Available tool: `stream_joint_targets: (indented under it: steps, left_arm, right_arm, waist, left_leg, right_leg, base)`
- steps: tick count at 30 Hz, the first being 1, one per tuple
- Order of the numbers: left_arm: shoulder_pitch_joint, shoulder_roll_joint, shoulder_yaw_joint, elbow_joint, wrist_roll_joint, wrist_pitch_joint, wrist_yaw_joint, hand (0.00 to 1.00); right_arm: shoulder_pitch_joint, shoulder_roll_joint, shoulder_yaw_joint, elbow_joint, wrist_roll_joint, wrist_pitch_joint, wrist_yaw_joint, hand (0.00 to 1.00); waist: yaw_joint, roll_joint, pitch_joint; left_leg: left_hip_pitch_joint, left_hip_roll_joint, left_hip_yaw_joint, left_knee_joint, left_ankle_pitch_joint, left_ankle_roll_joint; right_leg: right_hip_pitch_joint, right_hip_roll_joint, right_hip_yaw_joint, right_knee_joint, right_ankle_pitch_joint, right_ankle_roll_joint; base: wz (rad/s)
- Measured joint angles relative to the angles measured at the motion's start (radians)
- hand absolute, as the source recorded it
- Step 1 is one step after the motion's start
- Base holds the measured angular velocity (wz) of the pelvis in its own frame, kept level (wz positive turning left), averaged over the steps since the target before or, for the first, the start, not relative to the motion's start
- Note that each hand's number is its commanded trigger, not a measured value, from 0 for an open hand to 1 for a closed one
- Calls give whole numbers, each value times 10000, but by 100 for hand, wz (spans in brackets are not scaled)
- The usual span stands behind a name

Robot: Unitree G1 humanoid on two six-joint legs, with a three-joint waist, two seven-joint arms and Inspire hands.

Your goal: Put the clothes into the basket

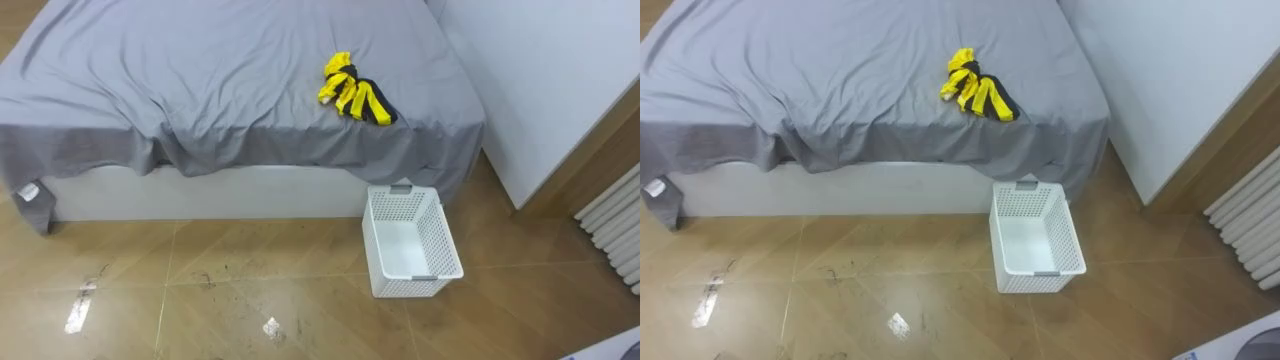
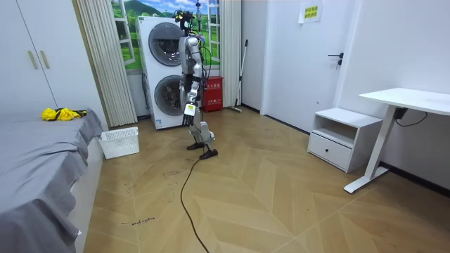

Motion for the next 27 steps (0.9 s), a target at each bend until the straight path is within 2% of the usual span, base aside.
stream_joint_targets:
  steps: [9,16,23,26,27]
  left_arm:
    - [23,-4,1,32,-91,-2,10,0]
    - [92,-10,34,32,-102,-3,-119,0]
    - [164,-34,105,29,-278,-12,-120,0]
    - [143,-35,289,32,-326,-20,-150,0]
    - [127,-6,302,28,-408,-21,-150,0]
  right_arm:
    - [43,-2,3,42,361,-5,47,0]
    - [27,-7,-209,224,398,-9,249,0]
    - [58,-8,-220,196,421,-15,251,0]
    - [17,-11,-316,93,277,-12,341,0]
    - [-5,-8,-306,49,260,1,373,0]
  waist:
    - [-11,46,-17]
    - [-38,126,-89]
    - [-27,127,-88]
    - [-5,121,-86]
    - [-7,109,-82]
  left_leg:
    - [-7,0,32,7,0,0]
    - [5,-1,37,21,0,0]
    - [1,3,5,73,0,0]
    - [-48,50,20,121,-20,-23]
    - [-144,162,20,214,-71,-59]
  right_leg:
    - [-2,-5,-30,1,0,0]
    - [15,-6,-23,9,0,0]
    - [41,-10,-44,9,0,-1]
    - [-19,5,-92,109,-23,-29]
    - [-119,30,-153,225,-57,-63]
  base:
    - [0]
    - [0]
    - [0]
    - [4]
    - [0]
